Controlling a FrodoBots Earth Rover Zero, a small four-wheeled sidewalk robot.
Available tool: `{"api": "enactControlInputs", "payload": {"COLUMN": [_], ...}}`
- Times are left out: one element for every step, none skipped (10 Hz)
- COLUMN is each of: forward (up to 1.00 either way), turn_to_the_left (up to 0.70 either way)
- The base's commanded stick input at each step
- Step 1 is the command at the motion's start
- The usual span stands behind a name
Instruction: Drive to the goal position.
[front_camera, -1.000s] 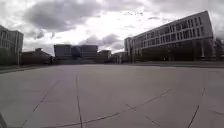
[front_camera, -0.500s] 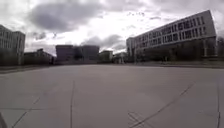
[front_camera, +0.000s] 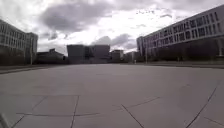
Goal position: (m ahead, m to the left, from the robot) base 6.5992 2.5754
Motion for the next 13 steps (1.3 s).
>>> {"api": "enactControlInputs", "payload": {"forward": [0.70,0.70,0.70,0.70,0.70,0.70,0.70,0.70,0.70,0.70,0.70,0.70,0.70], "turn_to_the_left": [0.01,0.01,0.01,0.01,0.01,0.01,0.01,0.01,0.01,0.01,0.01,0.01,0.01]}}
